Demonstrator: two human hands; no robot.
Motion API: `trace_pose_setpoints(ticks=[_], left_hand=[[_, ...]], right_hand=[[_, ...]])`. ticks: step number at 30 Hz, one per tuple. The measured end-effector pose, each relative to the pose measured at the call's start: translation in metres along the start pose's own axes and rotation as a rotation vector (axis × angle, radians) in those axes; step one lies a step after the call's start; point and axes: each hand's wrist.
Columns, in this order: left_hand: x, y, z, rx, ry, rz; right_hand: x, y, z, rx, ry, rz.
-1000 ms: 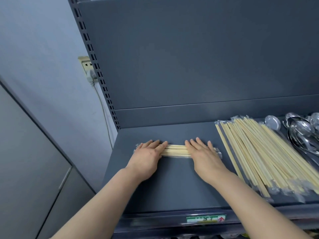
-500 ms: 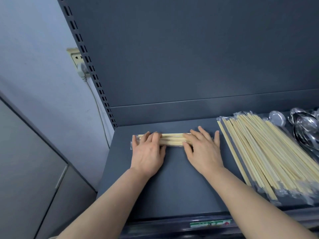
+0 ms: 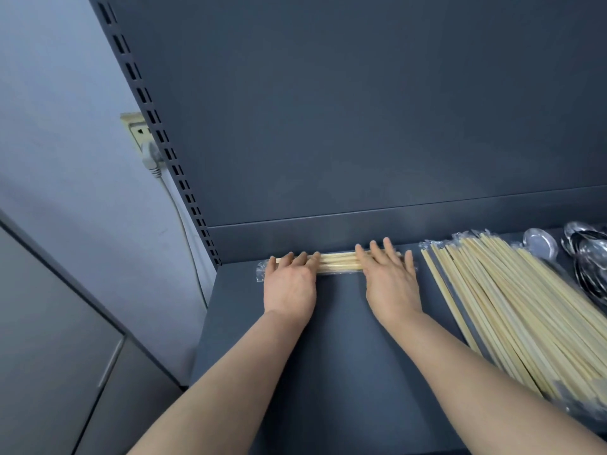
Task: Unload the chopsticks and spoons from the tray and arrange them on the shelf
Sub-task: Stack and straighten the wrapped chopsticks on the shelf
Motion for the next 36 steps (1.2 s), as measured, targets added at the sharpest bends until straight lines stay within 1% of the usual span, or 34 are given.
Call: trace_pose_setpoints(ticks=[2,5,7,9,10,14,18,21,24,27,29,31,33,36], left_hand=[[-0.002,0.0,-0.002,-0.014,-0.006,0.009],[-0.009,-0.003,-0.011,-0.039,0.037,0.0],[-0.013,-0.006,-0.014,-0.022,0.037,-0.023],[-0.014,-0.007,-0.017,0.015,0.008,-0.067],[-0.013,-0.008,-0.017,0.025,-0.005,-0.088],[-0.006,-0.009,-0.018,0.025,0.003,-0.048],[-0.001,-0.005,-0.013,0.017,-0.059,-0.004],[0.001,0.001,-0.013,-0.013,0.014,0.048],[0.003,0.012,-0.017,-0.037,0.011,0.044],[0.009,0.031,-0.02,-0.046,0.054,-0.017],[0.01,0.048,-0.022,-0.108,0.113,-0.073],[0.01,0.067,-0.022,-0.171,0.135,-0.156],[0.011,0.093,-0.022,-0.188,0.091,-0.261],[0.012,0.132,-0.02,-0.15,-0.07,-0.453]], right_hand=[[-0.002,0.003,0.0,0.012,0.007,0.038],[-0.002,0.005,-0.004,0.042,-0.019,0.091],[0.0,0.005,-0.009,-0.032,0.002,0.122],[0.001,0.006,-0.011,-0.112,-0.031,0.125],[0.0,0.006,-0.012,-0.119,-0.047,0.127],[-0.002,0.005,-0.011,-0.064,-0.026,0.158],[-0.001,0.005,-0.013,-0.006,-0.038,0.149],[0.004,0.007,-0.018,0.05,-0.021,0.097],[0.013,0.01,-0.024,0.123,-0.022,0.064],[0.032,0.025,-0.033,0.134,0.008,0.017],[0.045,0.041,-0.043,0.115,0.009,-0.014],[0.052,0.055,-0.054,0.105,0.009,0.002],[0.058,0.074,-0.066,0.102,0.024,0.0],[0.071,0.107,-0.084,0.052,0.045,-0.033]])
Point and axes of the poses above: each hand's wrist, its own z-axis towards the middle knuckle, its own x-axis out of the back of the hand, y = z × x, and after that the axes turned 8 degrees about -y, right-handed
